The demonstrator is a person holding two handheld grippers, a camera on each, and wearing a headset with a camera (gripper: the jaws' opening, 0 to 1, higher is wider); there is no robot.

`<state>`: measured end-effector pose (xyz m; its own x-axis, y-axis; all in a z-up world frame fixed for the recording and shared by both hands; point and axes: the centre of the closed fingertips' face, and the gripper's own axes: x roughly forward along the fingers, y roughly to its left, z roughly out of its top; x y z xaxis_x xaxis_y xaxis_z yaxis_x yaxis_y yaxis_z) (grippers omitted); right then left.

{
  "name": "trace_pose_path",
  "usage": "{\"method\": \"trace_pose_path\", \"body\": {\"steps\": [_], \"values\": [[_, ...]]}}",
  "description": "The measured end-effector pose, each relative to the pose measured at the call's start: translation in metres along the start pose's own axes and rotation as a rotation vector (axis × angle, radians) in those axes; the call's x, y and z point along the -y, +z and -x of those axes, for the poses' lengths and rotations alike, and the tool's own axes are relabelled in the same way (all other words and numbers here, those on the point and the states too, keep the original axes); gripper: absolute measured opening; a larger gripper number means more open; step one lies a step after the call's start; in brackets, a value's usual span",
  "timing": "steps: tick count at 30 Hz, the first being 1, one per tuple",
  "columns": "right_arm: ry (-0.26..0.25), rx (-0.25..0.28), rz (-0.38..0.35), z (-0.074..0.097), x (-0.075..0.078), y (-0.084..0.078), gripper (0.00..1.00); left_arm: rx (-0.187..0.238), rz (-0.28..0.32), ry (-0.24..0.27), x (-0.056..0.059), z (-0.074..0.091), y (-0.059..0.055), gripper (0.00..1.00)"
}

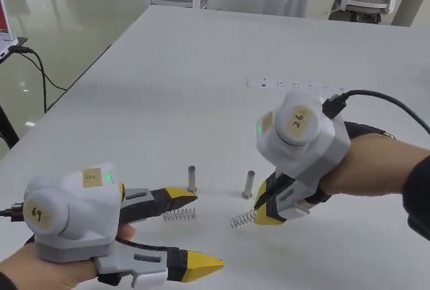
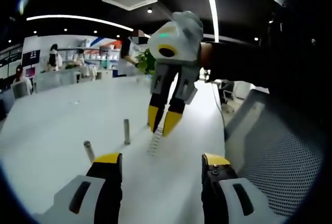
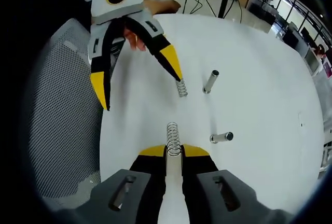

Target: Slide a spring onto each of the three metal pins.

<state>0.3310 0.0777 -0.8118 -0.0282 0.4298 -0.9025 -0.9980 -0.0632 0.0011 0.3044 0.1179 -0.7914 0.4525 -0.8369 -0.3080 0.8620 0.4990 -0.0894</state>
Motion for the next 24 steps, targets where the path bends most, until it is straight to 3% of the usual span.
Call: {"method": "trace_pose_path", "body": {"steps": [9,24], "values": [[0.058,0.066,-0.019,0.015,-0.019,0.024,0.07,-0.011,-0.05,-0.028,0.005,-0.005,0.001,0.45],[0.083,0.062,-0.008,0.017,-0.031,0.035,0.08,-0.014,-0.13,-0.055,0.011,-0.005,0.002,0.16]]}}
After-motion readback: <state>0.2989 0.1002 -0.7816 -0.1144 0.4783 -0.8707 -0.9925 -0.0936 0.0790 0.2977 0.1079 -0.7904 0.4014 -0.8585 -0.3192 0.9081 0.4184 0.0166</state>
